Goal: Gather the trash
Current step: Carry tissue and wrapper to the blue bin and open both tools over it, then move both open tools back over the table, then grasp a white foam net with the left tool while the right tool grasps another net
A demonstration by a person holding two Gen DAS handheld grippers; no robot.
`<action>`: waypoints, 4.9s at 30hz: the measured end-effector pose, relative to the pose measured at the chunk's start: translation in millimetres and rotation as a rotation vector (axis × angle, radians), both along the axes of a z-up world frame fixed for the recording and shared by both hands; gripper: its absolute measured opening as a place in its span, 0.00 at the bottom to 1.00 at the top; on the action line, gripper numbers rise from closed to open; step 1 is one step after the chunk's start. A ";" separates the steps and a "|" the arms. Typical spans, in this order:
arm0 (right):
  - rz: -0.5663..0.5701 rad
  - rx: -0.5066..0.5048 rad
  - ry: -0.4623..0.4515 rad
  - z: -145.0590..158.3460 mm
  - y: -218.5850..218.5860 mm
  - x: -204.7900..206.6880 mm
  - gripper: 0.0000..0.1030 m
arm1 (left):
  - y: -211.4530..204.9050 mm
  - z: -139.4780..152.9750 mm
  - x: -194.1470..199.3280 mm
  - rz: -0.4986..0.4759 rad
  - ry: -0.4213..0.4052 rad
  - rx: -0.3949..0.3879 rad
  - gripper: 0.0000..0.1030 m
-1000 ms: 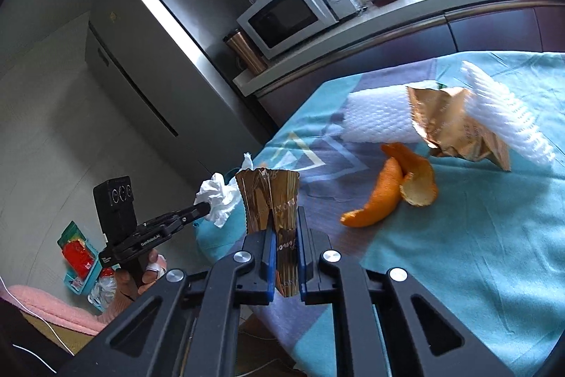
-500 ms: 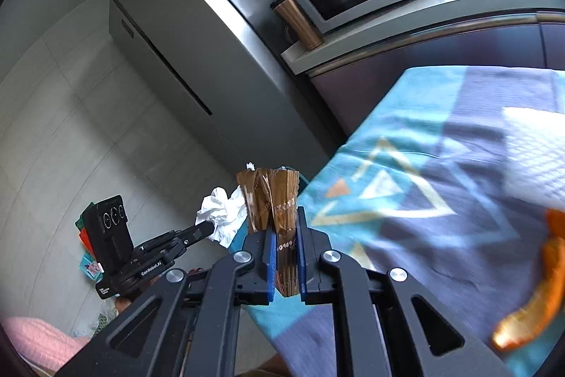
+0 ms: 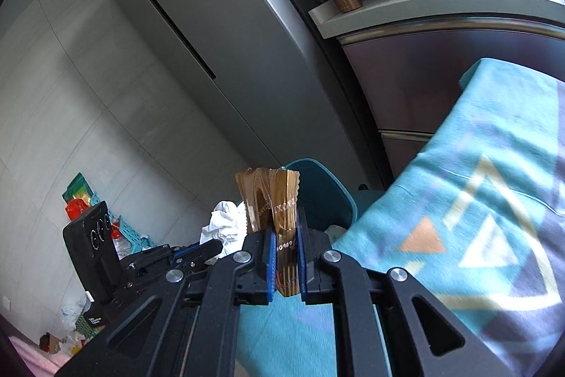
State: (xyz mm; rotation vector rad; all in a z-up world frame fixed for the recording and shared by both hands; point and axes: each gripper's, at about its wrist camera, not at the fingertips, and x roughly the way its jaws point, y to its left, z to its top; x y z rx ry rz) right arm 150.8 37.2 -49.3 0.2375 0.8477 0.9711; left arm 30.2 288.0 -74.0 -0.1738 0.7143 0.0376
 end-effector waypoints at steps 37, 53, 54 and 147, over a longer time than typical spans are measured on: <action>0.039 -0.163 -0.021 -2.5 30.0 -6.1 0.27 | -13.4 -53.9 50.4 0.019 0.114 -0.028 0.17; -0.112 -0.071 -0.114 30.5 -83.9 -40.8 0.37 | -71.4 -8.8 36.9 -0.103 -0.029 0.006 0.28; -0.143 -0.068 -0.117 31.5 -96.6 -43.4 0.38 | -79.5 -5.1 36.8 -0.125 -0.039 0.004 0.29; -0.706 -0.351 -0.175 -0.3 -345.1 -54.9 0.12 | -369.0 3.0 156.6 -0.642 0.086 -0.106 0.14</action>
